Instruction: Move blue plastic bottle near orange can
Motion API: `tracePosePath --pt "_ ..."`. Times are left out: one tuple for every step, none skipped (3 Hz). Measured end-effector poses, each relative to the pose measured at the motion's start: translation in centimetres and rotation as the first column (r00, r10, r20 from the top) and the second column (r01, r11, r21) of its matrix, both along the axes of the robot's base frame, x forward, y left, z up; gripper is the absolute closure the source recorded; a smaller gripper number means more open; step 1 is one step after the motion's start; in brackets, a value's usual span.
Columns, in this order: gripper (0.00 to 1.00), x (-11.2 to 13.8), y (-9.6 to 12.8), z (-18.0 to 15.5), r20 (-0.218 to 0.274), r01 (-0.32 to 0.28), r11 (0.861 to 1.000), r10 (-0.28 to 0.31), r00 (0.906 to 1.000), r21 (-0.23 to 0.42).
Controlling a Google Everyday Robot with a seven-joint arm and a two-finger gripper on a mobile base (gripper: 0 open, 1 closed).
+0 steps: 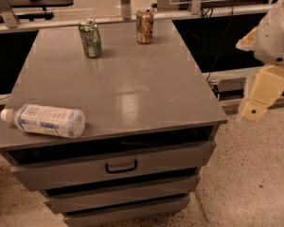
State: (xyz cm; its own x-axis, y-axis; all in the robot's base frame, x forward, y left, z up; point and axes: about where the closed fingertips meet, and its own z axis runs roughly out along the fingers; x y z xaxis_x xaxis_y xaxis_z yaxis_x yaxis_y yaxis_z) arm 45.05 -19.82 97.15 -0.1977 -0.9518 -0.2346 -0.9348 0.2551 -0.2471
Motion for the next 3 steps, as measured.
tracePosePath --pt "0.0 2.0 4.5 -1.8 0.019 -0.077 0.994 0.076 0.997 0.072" --pt "0.0 4.0 9.7 -4.3 0.057 -0.164 0.974 0.157 0.9859 0.157" --pt "0.0 6.1 15.0 -7.4 0.077 -0.216 0.943 0.203 0.9761 0.253"
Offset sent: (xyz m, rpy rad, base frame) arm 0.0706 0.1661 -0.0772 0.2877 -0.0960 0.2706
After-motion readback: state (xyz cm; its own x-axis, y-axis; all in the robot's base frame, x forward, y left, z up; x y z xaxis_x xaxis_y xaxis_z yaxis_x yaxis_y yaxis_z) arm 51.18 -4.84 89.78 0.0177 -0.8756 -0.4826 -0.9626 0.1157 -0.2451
